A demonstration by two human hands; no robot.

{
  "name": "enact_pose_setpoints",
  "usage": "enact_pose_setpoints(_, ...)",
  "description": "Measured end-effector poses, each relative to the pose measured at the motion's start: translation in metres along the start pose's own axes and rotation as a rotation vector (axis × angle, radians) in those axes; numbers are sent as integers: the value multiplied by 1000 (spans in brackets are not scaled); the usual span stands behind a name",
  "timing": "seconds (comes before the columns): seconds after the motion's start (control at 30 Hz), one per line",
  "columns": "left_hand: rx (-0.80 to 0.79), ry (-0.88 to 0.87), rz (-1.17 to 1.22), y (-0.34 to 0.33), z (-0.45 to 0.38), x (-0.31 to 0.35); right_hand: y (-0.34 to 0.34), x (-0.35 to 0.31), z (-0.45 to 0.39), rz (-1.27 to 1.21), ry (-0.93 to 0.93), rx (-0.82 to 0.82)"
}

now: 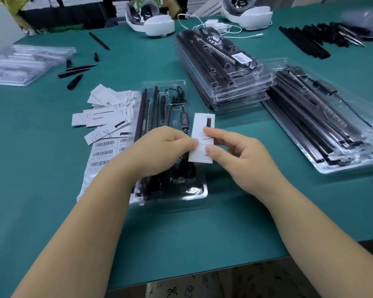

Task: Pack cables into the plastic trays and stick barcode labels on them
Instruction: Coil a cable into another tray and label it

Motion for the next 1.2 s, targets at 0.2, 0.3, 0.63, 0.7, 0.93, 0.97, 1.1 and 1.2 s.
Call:
enact_pose_setpoints(0.2,-77,-75,-207,-7,4,10,10,7,-5,-161,-71,138)
enact_pose_setpoints(0.3,-198,-81,-457,-18,8,14,14,11,-6,-99,-101,199)
enact_pose_setpoints(0.63,-304,-67,-481,-18,8,12,16,10,-10,-37,-63,264)
enact_pose_setpoints(0.7,-308,-67,-413,-14,7,11,17,11,-10,-67,-87,267)
enact_pose_setpoints(0.93,-304,-105,-372,-15,9,14,19,15,-6,-140,-243,248)
enact_pose_setpoints(0.97,-308,-103,-358,-14,9,14,18,15,-5,-138,-266,215)
enact_pose_setpoints(1.1,-325,-102,-283,-8,9,16,21,13,-1,-82,-326,84)
enact_pose_setpoints(1.2,-344,-102,-264,-6,10,16,20,10,3,36,-317,-68)
Point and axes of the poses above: each hand's wrist, its own z-axis away from the middle knuckle, its own y-axis out of the back of the hand, x = y × z, the point moved 4 cm from there along -z, towards the middle knuckle, and after that the axes turned 6 degrees about -y, right-handed, at the moved point
